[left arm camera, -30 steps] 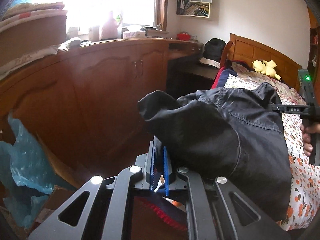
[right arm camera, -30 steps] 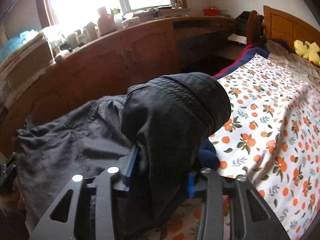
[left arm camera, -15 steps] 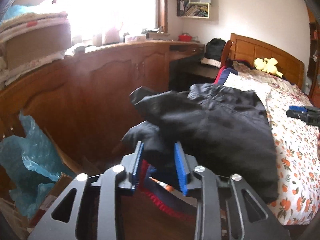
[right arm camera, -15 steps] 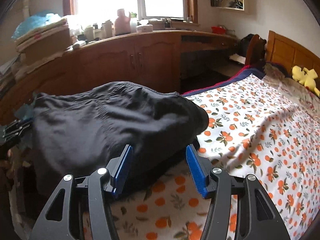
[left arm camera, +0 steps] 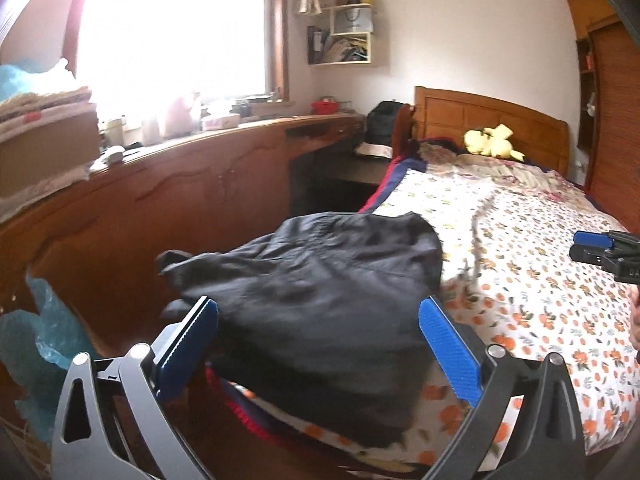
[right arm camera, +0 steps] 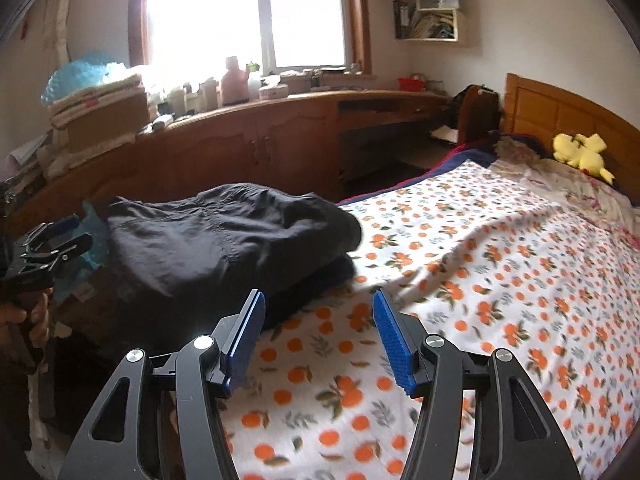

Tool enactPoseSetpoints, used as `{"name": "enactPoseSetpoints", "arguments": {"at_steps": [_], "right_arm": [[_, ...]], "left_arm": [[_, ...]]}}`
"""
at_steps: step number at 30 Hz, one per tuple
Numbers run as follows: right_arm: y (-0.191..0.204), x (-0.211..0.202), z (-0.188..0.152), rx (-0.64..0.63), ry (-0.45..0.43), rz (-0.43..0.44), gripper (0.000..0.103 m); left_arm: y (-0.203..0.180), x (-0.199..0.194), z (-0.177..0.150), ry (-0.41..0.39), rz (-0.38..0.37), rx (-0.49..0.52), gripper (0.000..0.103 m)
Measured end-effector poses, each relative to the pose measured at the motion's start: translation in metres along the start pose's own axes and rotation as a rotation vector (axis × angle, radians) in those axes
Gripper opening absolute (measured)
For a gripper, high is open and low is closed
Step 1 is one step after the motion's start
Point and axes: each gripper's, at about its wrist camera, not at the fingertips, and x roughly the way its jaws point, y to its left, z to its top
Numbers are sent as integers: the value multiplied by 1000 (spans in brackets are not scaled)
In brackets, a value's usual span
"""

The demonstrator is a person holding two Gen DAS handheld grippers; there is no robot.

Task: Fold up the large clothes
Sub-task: 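Set the folded jacket down beside the bed and open both tools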

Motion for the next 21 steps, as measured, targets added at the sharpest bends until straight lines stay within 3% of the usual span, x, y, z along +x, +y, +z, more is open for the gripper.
{"name": "enactPoseSetpoints", "arguments": {"at_steps": [7,17,21], "right_arm": [[-29,-56,-33,34,-45,-99,79],[-67,-126,-100,113,-69,-223,95],[-78,-163,-125,153,-102,-292,95]], "left_arm": [[-70,-2,-3,16,-102,49,101],[-180,-9,-32,43,-250,132,101],[-217,-16,-44,43,-296,146,101]]}}
